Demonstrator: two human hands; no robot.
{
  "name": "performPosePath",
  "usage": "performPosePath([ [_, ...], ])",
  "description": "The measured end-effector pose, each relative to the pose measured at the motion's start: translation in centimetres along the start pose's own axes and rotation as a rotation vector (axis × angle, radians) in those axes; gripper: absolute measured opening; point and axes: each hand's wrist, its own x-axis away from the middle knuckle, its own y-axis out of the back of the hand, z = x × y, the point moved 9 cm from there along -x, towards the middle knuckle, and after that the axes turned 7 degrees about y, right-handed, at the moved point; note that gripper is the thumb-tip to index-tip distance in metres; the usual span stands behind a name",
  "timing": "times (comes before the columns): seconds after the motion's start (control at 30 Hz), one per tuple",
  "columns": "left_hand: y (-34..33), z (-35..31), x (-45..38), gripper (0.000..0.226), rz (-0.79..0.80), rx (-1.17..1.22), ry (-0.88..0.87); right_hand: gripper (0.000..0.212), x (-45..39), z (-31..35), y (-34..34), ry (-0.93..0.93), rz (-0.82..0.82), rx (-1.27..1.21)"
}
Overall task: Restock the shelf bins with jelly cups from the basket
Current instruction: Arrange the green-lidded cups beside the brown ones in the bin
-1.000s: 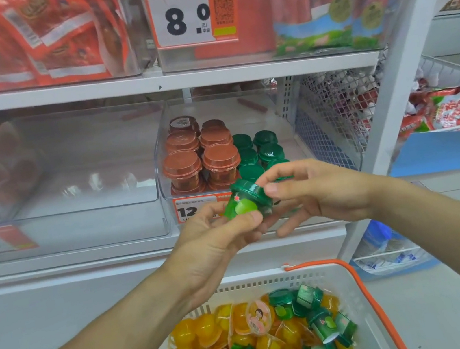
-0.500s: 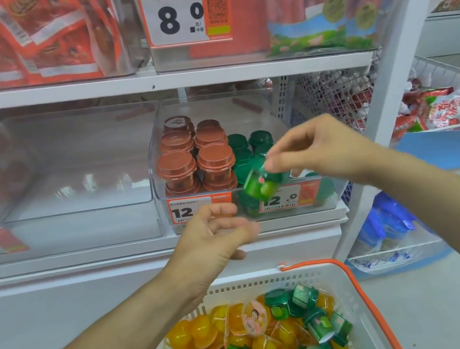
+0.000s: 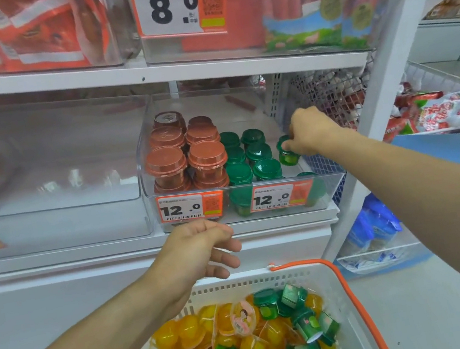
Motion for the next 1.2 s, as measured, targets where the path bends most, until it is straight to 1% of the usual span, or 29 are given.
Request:
performPosePath([
  [0.03,0.0,0.1,0.0,0.011,0.005,-0.002,0.006,0.048,0.1,-0.1,-0.1,0.001,0.010,0.005],
  [0.13,0.0,0.3,-0.1,0.012,0.012,-0.011,0.015,0.032,0.4,-0.3,-0.7,-0.012,0.051,0.011],
  [0.17,0.0,0.4,-0.2,0.012,0.011,-0.012,0.019,0.030,0.5,-0.2,-1.1,-0.006,0.066,0.011],
  [0.27,-0.2,0.4,-0.1,0.012,0.012,-0.027,0.021,0.031,0.7,-0.2,-2.6,0.005,0.119,0.009],
  [0.4,-0.3,0.4,-0.1,0.012,0.009,-0.039,0.019,0.030,0.9,-0.3,-3.1,-0.009,0.139,0.031],
  [0.53,-0.2,0.6,-0.1,0.012,0.003,-0.050,0.025,0.036,1.0,-0.6,-3.0,-0.030,0.143,0.050],
  [0.63,-0.2,0.6,-0.1,0.012,0.009,-0.049,0.027,0.032,1.1,-0.5,-3.0,-0.023,0.144,0.053],
  [0.73,-0.1,0.6,-0.1,0.013,0.011,-0.049,0.026,0.032,1.1,-0.2,-3.0,0.000,0.161,0.064],
  [0.9,0.0,0.6,-0.1,0.012,0.006,-0.058,0.022,0.020,1.3,-0.1,-2.8,0.015,0.087,0.104],
  [0.97,0.0,0.7,-0.1,0.012,0.012,-0.062,0.023,0.023,1.5,0.1,-2.9,0.020,0.086,0.124],
  [1.2,0.0,0.8,-0.2,0.013,0.019,-0.085,0.024,0.022,1.6,0.7,-3.0,0.058,0.149,0.146],
])
